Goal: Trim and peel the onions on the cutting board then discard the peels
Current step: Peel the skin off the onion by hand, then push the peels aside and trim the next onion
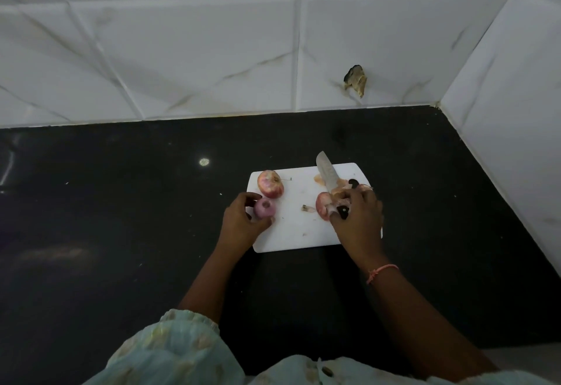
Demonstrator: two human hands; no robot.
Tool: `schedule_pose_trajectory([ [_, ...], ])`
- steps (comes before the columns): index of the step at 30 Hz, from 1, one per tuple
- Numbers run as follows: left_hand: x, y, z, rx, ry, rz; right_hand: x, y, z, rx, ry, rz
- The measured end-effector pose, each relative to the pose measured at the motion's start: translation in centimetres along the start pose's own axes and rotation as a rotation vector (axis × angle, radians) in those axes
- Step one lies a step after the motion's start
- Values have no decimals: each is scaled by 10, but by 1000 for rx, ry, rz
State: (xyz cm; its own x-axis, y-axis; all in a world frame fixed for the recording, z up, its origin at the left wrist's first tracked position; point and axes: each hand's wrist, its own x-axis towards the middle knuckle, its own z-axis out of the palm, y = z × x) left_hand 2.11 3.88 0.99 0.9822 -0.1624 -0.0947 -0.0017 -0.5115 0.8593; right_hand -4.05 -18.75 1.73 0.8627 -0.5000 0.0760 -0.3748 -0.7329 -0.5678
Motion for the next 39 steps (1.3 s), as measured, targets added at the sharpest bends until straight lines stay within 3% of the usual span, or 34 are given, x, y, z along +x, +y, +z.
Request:
schedule_pose_trajectory([
  [3,3,-3,0,29,4,-17,-1,8,-2,-103,-103,69],
  [9,8,-8,-5,147,-62,-30,0,11,-5,-3,-188,66],
  [15,9,16,-14,145,62,35,-10,3,-21,164,-34,58],
  [22,10,58,1,405,55,125,-17,2,-43,34,-97,131],
  [26,15,67,3,429,56,152,-14,6,-50,142,-135,213],
  [29,11,79,16,415,-36,200,-11,4,-51,270,-180,253],
  [32,-1,95,32,176,-277,190,-10,-9,-49,593,-195,329],
  [35,-13,110,46,47,-582,0,-11,-30,-48,942,-245,381],
  [39,-18,116,52,-270,-712,-306,-3,-41,-41,903,-252,442],
])
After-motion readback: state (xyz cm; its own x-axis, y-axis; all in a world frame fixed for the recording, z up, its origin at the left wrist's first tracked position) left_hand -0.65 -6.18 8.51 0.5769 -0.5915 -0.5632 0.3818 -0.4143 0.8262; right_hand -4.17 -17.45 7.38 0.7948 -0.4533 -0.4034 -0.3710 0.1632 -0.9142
